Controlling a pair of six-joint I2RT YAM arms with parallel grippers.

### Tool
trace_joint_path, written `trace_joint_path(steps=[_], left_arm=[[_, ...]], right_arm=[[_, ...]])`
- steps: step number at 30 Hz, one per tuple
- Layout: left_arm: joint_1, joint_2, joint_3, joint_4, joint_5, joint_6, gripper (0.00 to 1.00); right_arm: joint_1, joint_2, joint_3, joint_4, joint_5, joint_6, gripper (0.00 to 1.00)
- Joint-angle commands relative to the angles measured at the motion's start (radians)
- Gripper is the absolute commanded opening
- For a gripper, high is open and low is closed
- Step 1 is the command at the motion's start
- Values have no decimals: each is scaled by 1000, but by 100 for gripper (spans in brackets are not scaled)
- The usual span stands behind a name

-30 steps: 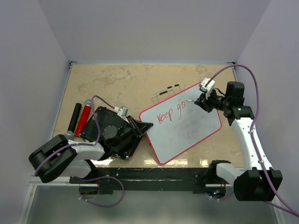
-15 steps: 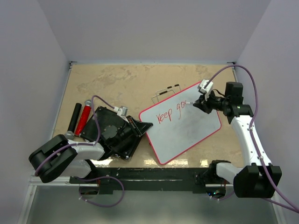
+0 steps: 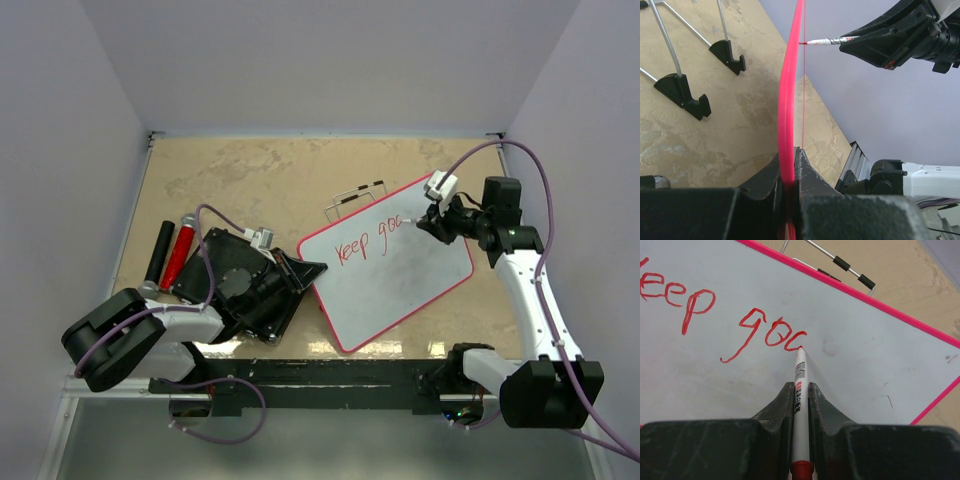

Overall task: Write a sentence on the whiteboard
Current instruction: Pick up the sentence from the whiteboard.

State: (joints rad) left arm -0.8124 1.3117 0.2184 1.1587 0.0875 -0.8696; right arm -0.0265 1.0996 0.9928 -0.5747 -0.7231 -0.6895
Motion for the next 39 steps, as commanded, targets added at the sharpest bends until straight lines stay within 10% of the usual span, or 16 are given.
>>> trace_joint_path(steps=[1, 39], left_arm=[[-7, 3, 7, 24, 72, 98, 0], [-2, 4, 2, 16, 69, 101, 0]], right_arm=[[0, -3, 29, 85, 21, 53, 0], [-3, -29, 56, 45, 56, 42, 0]])
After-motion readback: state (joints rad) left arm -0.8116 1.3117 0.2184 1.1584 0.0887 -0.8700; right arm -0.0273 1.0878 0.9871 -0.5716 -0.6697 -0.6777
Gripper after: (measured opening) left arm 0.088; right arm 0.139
